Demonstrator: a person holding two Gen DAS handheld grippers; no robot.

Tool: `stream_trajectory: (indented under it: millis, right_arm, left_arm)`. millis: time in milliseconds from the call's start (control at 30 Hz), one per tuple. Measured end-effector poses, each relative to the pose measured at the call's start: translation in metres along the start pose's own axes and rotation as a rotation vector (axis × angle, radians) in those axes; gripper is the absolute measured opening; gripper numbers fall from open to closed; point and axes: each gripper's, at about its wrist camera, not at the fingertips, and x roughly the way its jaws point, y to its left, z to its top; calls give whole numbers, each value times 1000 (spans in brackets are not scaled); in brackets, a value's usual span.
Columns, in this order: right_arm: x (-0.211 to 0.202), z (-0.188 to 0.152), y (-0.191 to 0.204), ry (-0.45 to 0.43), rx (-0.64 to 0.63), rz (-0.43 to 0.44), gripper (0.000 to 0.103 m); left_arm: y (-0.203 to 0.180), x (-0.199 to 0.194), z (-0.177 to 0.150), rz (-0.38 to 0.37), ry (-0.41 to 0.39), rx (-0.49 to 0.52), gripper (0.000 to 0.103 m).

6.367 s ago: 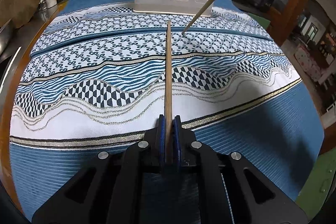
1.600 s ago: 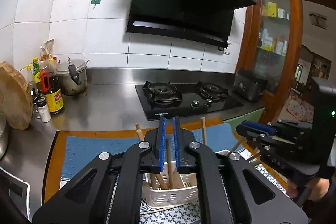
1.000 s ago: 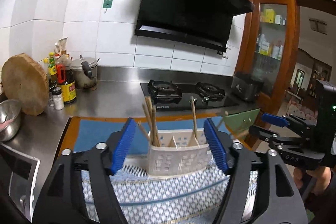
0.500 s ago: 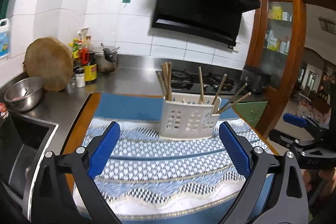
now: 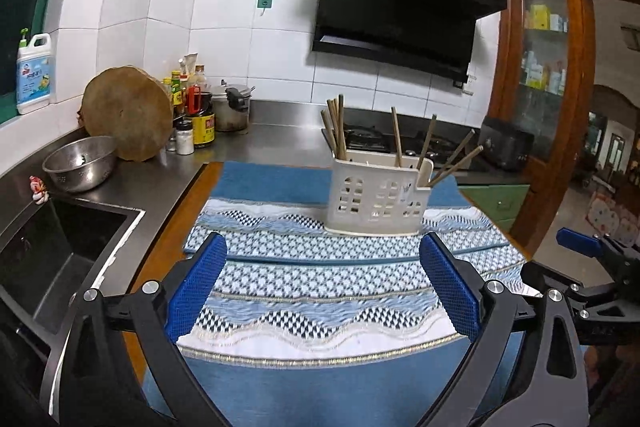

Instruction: Organize utensils

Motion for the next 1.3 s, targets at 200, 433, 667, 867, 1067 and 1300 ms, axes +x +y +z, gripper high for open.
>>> stream_trajectory:
  millis: [200,433,667,867,1067,1300]
  right_arm:
    - [-13,-19,5,0,8,-18,95]
    - [-29,-31,6,-11,28,-32,96]
    - [-36,-41,5,-9,38,-54,96]
    - [-39,-47,7,2,48,-48,96]
    - [-41,-50,9,2,40,-57,96]
    - [-41,-53,7,7,48,-55,96]
  left_arm:
    - [-7,-12,-15,26,25,38,96]
    - [-15,-29,-26,37,23,72,96]
    - [-15,-39,-36,55,28,83,96]
    - [-11,-43,-43,59,45,90,96]
    - [-11,-43,-48,59,63,95,96]
    - [-11,-43,-51,61,70,103,96]
